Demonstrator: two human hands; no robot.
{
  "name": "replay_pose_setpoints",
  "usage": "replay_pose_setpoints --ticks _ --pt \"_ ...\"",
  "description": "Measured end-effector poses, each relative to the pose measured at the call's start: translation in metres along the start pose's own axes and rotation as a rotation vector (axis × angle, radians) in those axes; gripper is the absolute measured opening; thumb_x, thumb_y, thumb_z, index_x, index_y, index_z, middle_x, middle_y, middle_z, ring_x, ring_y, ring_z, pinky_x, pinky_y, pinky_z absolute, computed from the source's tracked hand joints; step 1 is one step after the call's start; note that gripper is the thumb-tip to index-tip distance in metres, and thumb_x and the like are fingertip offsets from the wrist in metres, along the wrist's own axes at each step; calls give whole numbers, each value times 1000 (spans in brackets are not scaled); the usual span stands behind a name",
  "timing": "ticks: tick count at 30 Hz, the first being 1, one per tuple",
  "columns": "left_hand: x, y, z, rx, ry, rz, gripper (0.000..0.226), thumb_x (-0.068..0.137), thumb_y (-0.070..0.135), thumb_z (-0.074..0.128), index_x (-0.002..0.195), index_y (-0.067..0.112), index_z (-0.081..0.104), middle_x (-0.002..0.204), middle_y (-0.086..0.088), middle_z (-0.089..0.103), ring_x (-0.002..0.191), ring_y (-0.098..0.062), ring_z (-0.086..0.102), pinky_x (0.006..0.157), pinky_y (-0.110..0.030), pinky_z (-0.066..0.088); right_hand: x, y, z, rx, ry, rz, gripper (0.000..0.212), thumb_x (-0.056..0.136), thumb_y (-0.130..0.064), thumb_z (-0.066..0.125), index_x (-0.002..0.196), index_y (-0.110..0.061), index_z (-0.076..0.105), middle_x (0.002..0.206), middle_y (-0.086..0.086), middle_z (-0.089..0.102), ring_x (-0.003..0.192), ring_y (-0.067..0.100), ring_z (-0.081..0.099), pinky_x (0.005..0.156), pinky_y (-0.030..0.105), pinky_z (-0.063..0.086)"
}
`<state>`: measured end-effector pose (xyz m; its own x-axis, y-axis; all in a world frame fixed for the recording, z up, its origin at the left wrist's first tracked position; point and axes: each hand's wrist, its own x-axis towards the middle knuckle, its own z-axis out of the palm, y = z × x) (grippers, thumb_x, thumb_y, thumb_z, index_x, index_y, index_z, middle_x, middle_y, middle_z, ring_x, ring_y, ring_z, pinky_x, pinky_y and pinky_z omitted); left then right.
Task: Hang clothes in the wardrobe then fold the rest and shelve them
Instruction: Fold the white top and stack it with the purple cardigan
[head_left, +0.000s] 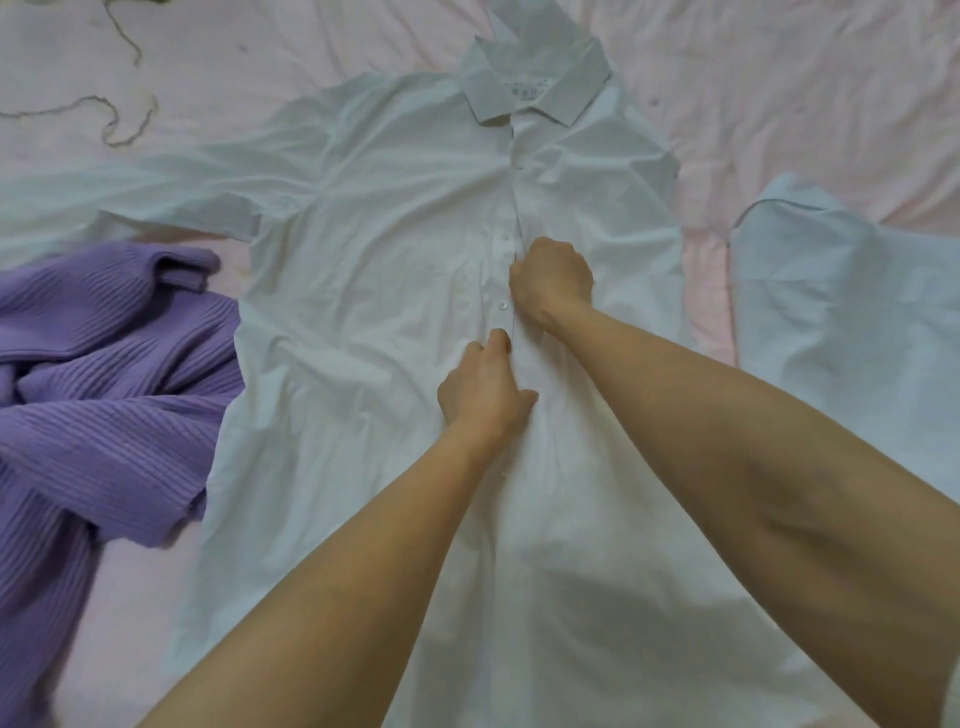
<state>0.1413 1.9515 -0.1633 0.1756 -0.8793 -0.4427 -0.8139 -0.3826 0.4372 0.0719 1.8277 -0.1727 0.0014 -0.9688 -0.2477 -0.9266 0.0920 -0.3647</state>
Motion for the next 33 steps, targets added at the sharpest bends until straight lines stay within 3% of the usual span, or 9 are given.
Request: replay_pose_setpoints --ticks 4,7,9,14,17,21,26,29,33 --pt "5 2 -1 -184 -46 -69 45 80 47 68 113 22 50 102 2 56 91 -22 60 72 -34 47 1 10 -14 242 39 -47 36 96 -21 41 62 -15 35 63 0 43 66 21 45 61 33 32" --pt "5 5 -5 -268 9 -90 30 87 38 58 68 18 46 77 2 50 73 -24 54 56 -28 34 2 9 -25 353 81 -98 42 96 -22 46 58 -18 30 55 -3 36 51 12 33 55 29 29" --pt "0 0 -10 -350 86 -116 31 92 30 50 66 16 41 69 3 48 66 -21 49 55 -30 32 1 2 -27 368 46 -129 40 96 -23 48 59 -18 33 57 -2 42 53 12 37 55 29 31" --pt "-6 -16 -26 -79 115 -51 27 92 12 48 118 9 42 114 -9 50 94 -28 53 74 -37 44 -10 -7 -17 324 -185 -222 22 96 -19 48 81 -8 61 81 5 63 75 19 55 69 30 41" --pt "7 -13 -27 256 223 311 60 95 15 48 149 15 21 154 -10 24 138 -29 28 108 -38 32 -16 13 -27 344 85 -214 18 91 -9 48 100 -5 64 98 9 67 91 23 60 81 32 44" --pt "28 0 -17 487 -156 396 64 94 37 49 149 13 24 159 -9 17 146 -27 13 119 -48 9 -23 63 -60 240 391 -76 35 84 5 43 115 -5 56 115 14 57 108 30 49 90 31 37" --pt "37 32 -26 298 109 485 40 96 35 49 130 13 50 133 -7 48 125 -27 41 107 -36 30 -27 128 -75 126 54 244 38 83 2 52 120 0 48 119 21 55 109 36 53 90 38 42" --pt "38 50 -26 249 -63 502 39 98 31 46 133 13 47 134 -6 48 123 -26 43 94 -37 41 -29 138 -67 -11 -148 253 25 89 -9 54 111 2 56 110 21 60 105 36 56 82 33 42" --pt "41 62 -25 163 -321 341 47 100 47 36 126 10 51 127 -12 56 115 -30 52 93 -36 39 -28 132 -66 386 -163 450 18 86 -5 58 100 4 67 96 19 63 87 27 59 59 27 42"
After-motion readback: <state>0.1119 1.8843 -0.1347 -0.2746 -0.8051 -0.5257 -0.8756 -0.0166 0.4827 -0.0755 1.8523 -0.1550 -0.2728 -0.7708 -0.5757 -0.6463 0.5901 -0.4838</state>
